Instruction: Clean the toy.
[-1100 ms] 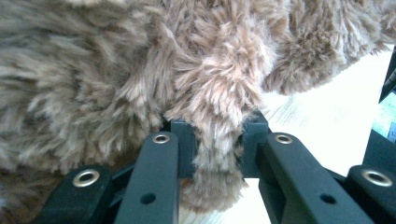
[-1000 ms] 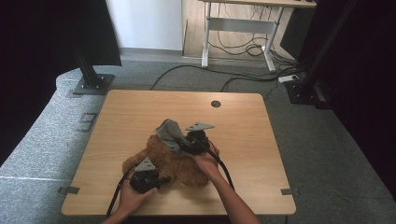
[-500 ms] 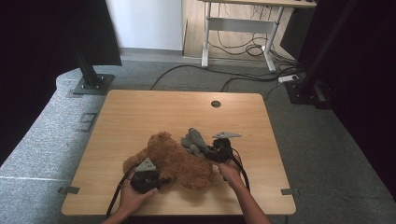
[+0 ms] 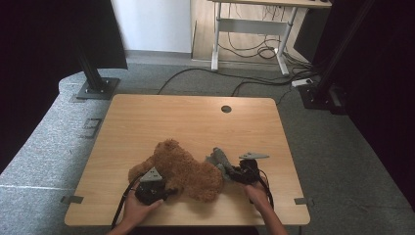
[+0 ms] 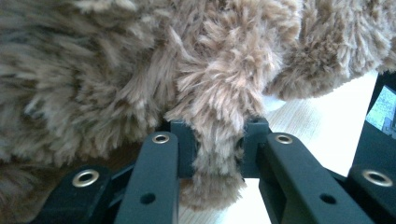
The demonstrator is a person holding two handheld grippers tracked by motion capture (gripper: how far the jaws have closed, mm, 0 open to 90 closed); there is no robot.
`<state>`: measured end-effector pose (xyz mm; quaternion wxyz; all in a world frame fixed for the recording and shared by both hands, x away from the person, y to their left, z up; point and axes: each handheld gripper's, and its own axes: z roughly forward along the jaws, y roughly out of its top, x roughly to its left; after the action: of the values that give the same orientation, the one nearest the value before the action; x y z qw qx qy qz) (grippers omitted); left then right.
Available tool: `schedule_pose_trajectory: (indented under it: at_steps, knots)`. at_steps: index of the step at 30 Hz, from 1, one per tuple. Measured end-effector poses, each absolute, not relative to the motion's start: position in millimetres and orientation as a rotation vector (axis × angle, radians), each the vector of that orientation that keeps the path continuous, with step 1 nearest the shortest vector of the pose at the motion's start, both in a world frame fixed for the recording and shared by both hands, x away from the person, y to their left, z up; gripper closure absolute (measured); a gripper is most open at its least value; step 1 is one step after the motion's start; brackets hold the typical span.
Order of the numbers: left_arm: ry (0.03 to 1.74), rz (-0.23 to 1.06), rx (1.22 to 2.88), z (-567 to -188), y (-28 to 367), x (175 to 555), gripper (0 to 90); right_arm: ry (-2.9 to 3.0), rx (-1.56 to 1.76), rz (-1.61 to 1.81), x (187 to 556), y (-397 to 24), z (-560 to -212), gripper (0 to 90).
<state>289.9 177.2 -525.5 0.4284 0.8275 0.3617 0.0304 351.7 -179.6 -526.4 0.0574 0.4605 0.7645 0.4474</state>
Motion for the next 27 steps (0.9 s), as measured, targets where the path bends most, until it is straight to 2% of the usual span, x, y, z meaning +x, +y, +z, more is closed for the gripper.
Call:
schedule_pose_trajectory:
  at_steps: [6,16,21,27]
  knots:
    - [0.901,0.074,2.088,-529,174,290,72.8,2.332,1.397,1.479,342,-175,-526,74.4]
    - [0.923,0.064,2.101,-530,164,305,72.7,2.238,1.312,1.691,333,-166,-499,75.1]
    - [0.930,0.049,2.097,-529,164,312,72.7,2.229,1.287,1.671,334,-165,-494,75.1]
    - [0.923,0.024,2.116,-527,175,303,72.8,2.221,1.294,1.688,338,-167,-494,74.7]
